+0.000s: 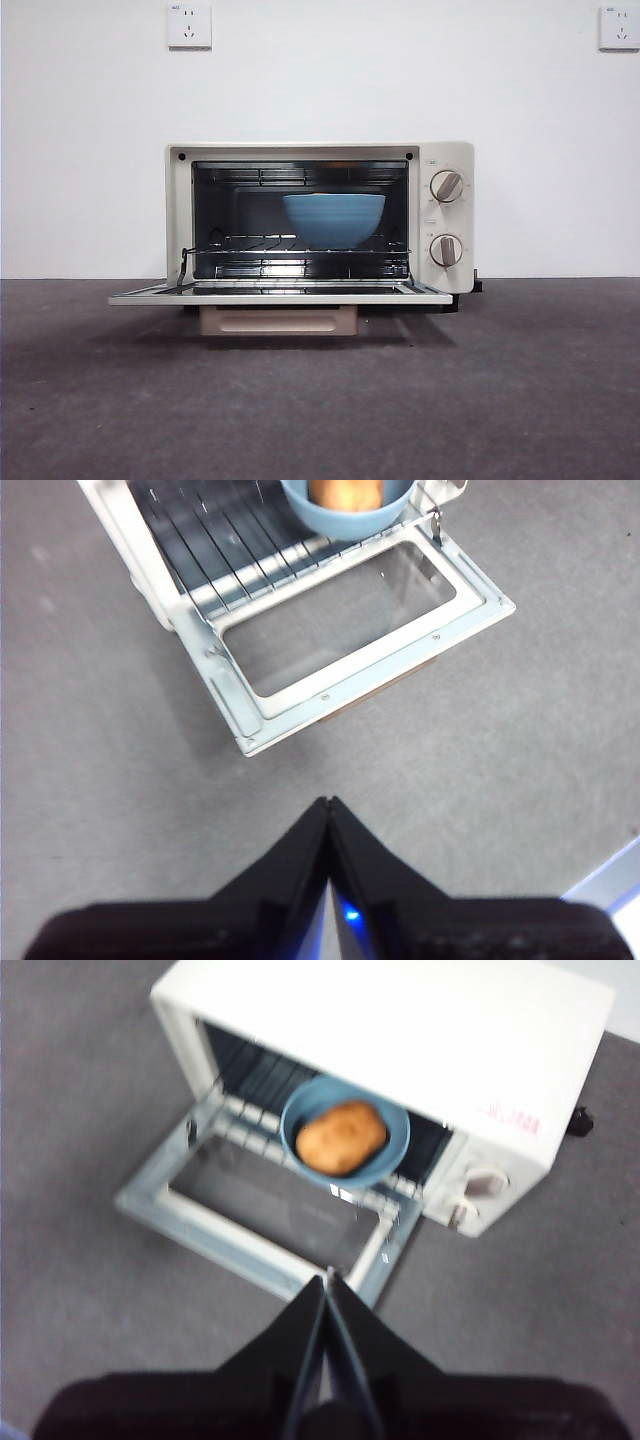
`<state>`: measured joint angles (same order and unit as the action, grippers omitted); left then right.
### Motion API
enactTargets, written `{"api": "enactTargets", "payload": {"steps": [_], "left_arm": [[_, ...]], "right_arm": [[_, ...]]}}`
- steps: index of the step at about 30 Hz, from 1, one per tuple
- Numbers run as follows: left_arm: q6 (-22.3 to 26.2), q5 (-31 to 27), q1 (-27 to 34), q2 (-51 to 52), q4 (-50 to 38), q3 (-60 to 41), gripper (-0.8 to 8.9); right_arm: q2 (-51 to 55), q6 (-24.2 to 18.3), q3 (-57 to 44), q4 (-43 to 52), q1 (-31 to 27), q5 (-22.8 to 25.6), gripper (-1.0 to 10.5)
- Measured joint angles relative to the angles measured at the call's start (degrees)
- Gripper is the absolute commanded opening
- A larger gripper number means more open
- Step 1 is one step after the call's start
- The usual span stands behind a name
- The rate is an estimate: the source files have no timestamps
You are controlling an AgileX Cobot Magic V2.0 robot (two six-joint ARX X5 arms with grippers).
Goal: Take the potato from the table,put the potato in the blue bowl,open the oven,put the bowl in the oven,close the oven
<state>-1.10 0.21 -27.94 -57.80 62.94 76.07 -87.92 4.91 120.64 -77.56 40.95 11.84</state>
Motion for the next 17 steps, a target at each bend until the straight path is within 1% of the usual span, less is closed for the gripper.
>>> {"api": "enactTargets", "payload": {"steps": [4,7,9,12,15,17], "left_arm": [[-0.1,7.3,5.1,-0.9,-4.9,-4.7,-0.07],[-0.7,13.4,9.2,-1.6,-9.0,-10.1,-0.07],[-1.7,17.6,12.0,-2.8,-12.9,-14.3,-0.07],[-3.9,21.4,14.8,-5.4,-17.9,-18.9,-0.07],[-6.1,23.7,17.0,-9.4,-21.8,-22.0,-0.07],[-6.8,25.1,18.0,-12.5,-23.2,-22.4,-0.07]], "right_arm": [[8.8,-1.1,-11.1,0.1,-0.1,0.2,-0.1],[17.4,-1.6,-21.5,5.2,-0.1,-0.2,-0.1],[24.3,-1.7,-29.0,10.2,-0.1,-2.3,-0.1],[32.7,-1.7,-37.7,14.8,-0.1,-5.7,-0.1],[39.3,-1.5,-45.1,16.6,-0.1,-8.4,-0.1],[42.3,-1.0,-48.2,16.7,-0.1,-10.1,-0.1]]}}
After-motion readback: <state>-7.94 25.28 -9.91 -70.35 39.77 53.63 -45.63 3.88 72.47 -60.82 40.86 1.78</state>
